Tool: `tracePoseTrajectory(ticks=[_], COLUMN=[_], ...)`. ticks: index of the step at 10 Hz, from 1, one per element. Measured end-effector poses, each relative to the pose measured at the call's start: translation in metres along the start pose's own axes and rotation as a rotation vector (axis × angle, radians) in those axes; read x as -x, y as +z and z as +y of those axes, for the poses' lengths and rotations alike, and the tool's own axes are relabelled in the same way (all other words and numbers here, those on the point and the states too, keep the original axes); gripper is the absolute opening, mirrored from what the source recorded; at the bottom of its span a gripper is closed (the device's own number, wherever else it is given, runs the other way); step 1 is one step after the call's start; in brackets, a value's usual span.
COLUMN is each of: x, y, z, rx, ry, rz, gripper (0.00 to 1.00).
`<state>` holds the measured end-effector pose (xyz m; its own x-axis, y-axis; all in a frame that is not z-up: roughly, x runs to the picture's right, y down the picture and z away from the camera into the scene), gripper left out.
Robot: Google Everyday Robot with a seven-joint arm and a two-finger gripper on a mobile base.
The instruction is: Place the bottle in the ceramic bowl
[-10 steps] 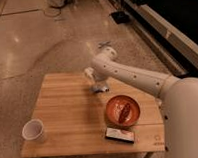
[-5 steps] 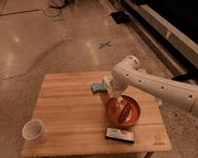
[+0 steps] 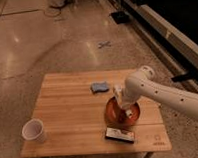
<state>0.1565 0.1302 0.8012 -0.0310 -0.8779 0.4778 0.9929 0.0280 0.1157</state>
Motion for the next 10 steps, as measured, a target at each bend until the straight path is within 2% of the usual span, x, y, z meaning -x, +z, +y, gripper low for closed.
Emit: tracePoseTrajectory(ticks=[1,4,6,8,10], x=[0.008,0.03,0.038,0.032,0.015], y=[-0.001,-0.005,-0.009,-0.017,-0.03], z=[0.004,0.009,0.005,-0.005,-0.017], rx=[-0.002,-0.016,-0.03,-0.053,-0.085], ry=[0.012,0.034,0.021,0.011,0.036], rz=[-0.008,-0.036,-0.047,-0.032,0.001], gripper=[0.8,0.8,0.8,0.8,0.8])
